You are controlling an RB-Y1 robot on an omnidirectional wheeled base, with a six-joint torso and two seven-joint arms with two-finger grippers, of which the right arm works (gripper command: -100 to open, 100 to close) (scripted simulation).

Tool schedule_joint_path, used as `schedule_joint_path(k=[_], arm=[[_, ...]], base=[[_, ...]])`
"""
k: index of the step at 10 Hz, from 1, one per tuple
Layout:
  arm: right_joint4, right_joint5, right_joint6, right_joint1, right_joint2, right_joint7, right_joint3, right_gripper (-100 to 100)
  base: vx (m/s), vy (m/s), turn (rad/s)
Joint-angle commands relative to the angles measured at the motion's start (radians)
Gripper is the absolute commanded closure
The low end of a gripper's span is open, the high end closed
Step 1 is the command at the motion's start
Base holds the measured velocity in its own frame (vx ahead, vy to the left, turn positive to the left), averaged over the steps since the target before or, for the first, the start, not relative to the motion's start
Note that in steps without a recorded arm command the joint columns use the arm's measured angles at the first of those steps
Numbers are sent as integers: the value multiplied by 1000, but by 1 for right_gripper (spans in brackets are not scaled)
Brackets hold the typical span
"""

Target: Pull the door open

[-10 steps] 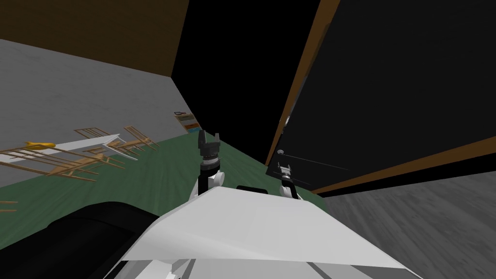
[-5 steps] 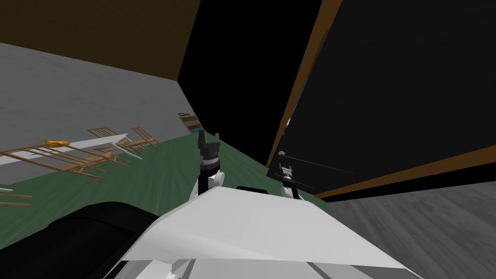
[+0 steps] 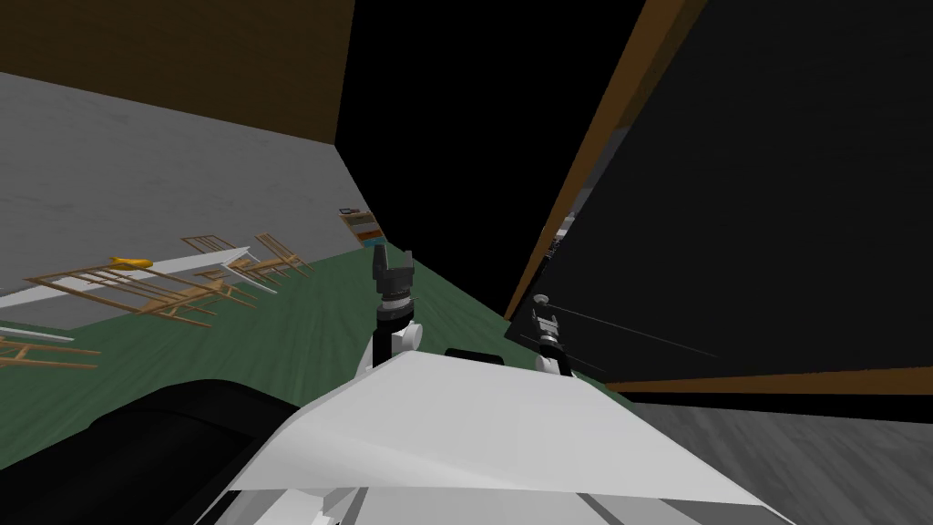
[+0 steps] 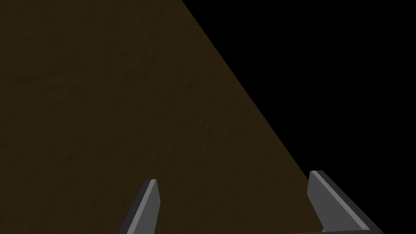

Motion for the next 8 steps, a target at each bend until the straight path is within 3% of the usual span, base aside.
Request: schedule_joint_path(k=[1,3,4,5,8], arm=[[32,-1,-17,-9,-10,-21,0,-100],[43,-9,-29,3,-36,-48,-9,-100],[68,-4,-38,-13,-27,-47,-3,-100],[68,-4,-38,-13,-27,-47,-3,100],[68,-4,-38,-13,-27,-47,-3,100]], base=[[102,-8,72],[176,-17,93],[81,-21,20],[-12,-1,-33],[-21,2,4]])
